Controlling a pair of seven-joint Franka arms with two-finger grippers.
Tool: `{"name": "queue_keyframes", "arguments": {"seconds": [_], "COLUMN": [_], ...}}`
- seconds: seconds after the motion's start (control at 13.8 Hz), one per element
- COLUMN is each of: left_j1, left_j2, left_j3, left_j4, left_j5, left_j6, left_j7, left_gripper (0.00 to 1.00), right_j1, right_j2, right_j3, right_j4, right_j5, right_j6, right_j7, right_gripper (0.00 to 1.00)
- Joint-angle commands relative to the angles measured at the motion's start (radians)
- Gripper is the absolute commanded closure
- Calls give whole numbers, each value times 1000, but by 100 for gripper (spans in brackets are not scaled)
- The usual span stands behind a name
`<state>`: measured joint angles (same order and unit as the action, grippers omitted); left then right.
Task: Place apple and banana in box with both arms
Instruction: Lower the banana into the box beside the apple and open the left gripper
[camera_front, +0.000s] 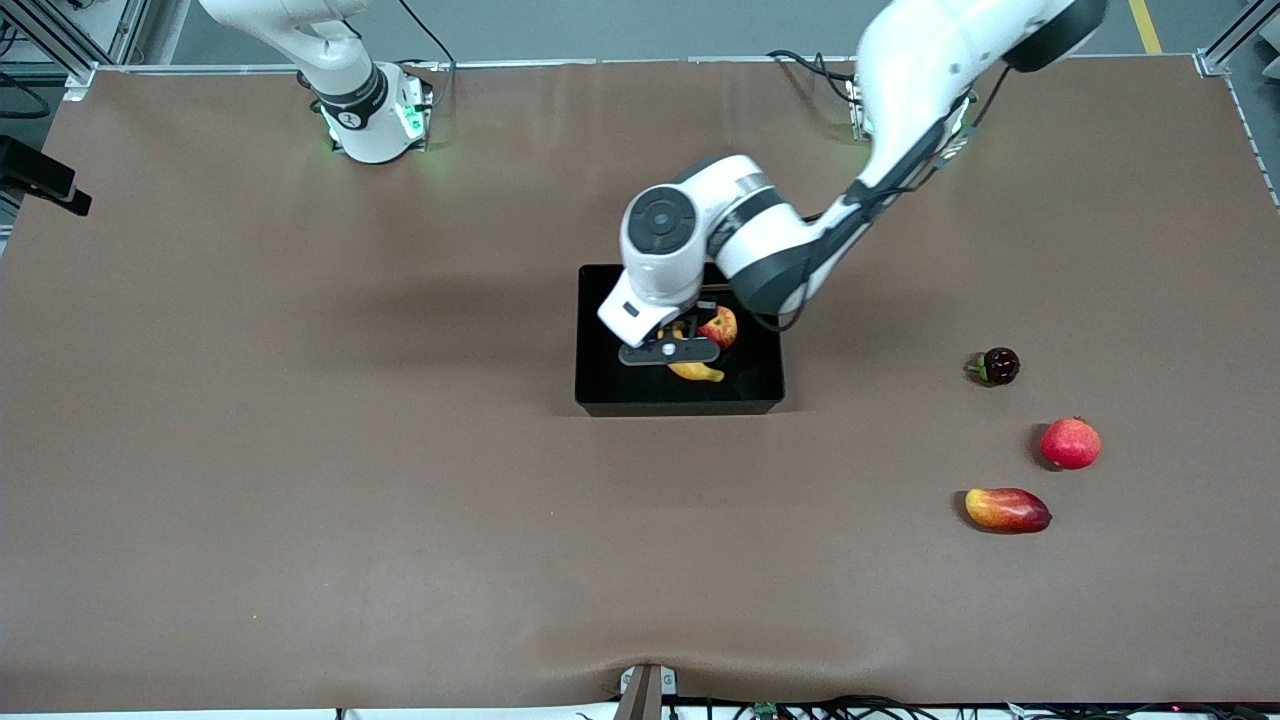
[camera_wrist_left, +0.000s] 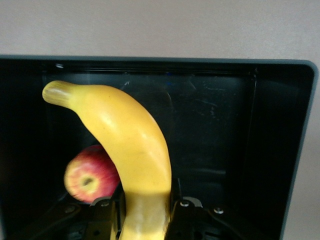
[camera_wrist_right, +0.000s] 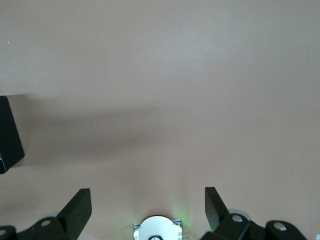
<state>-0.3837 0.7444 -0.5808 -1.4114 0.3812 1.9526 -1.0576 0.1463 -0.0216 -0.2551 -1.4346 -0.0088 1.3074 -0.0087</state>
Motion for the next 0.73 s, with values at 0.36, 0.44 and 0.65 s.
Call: {"name": "queue_keyframes", "arguments": {"seconds": [0.36,0.44,0.65], "left_j1": [-75,-92,-116], "left_j2": [124,136,162], "left_j3": [67,70,107], "left_j4": [58,58,57], "left_j5": [-15,-12,-15], "left_j6": [156,178,190], "left_j7": [-61,-59,-59], "left_gripper": [100,100,100], "right_j1": [-8,-8,-10], "right_j2": [0,0,0], "right_j3": [4,4,4], "right_j4": [6,6,6], "right_j5": [-5,-5,-5], "right_j6": [-7,-7,-7], "right_j7": [-8,-8,-8], "right_gripper": [0,0,0]}}
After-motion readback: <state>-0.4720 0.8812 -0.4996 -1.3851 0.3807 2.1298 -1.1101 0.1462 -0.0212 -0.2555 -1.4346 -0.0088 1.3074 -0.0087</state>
